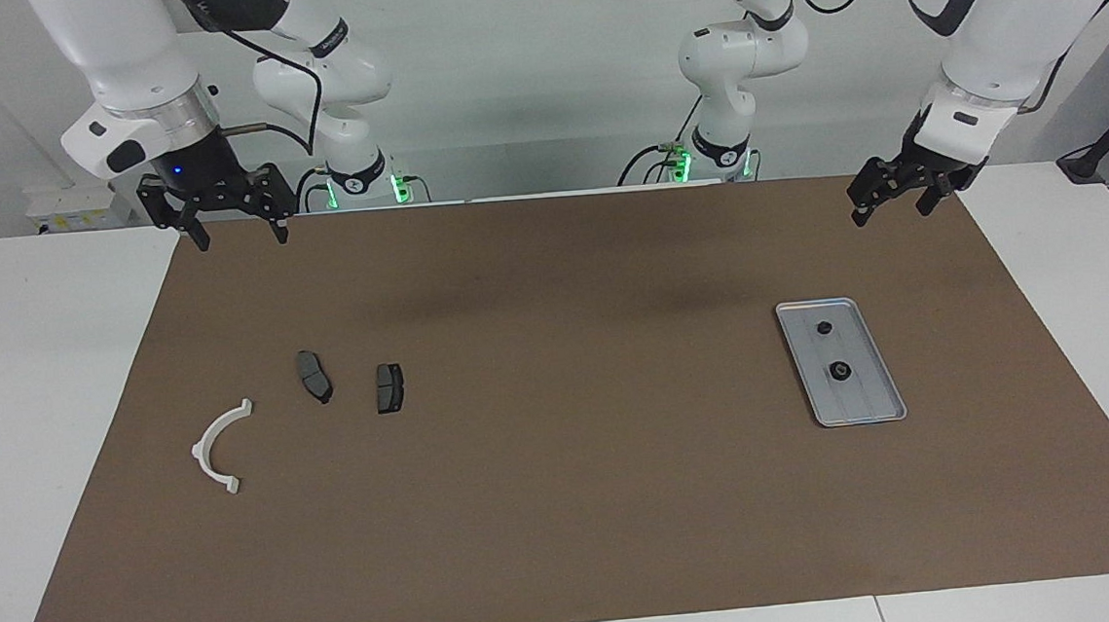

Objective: Place bearing gear from tray to pile
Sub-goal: 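Reach the left gripper down to the black gear in the tray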

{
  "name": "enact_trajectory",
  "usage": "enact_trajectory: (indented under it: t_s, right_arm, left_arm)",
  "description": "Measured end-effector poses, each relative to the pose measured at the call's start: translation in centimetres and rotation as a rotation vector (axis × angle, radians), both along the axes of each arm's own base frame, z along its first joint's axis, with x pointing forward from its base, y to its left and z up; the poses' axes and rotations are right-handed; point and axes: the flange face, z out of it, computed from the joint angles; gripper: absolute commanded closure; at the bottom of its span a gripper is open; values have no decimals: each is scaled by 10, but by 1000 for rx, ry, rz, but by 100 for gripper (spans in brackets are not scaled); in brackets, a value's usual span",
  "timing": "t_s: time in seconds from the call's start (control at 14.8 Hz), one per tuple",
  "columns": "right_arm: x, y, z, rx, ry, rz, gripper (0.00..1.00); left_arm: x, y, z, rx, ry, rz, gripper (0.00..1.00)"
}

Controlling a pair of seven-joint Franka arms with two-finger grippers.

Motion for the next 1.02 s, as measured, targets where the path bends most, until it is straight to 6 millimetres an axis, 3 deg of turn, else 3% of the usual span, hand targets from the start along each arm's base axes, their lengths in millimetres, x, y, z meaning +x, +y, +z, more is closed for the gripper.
enact_trajectory:
  t_s: [0.34, 0.54, 0.75, 1.02]
  right_arm:
    - [0, 0, 0, 0, 0, 0, 0]
    - [0, 0, 0, 0, -1, 0, 0]
    - [0, 0, 0, 0, -1, 0, 0]
    - [-1, 0, 1, 0, -2, 0, 0]
  left_arm:
    - [53, 11, -88, 0, -23, 16, 0]
    - [73, 26, -148, -4, -47, 40, 0]
    - [83, 32, -209, -9, -25, 51, 0]
    - [75, 36, -261, -11, -18, 58, 9]
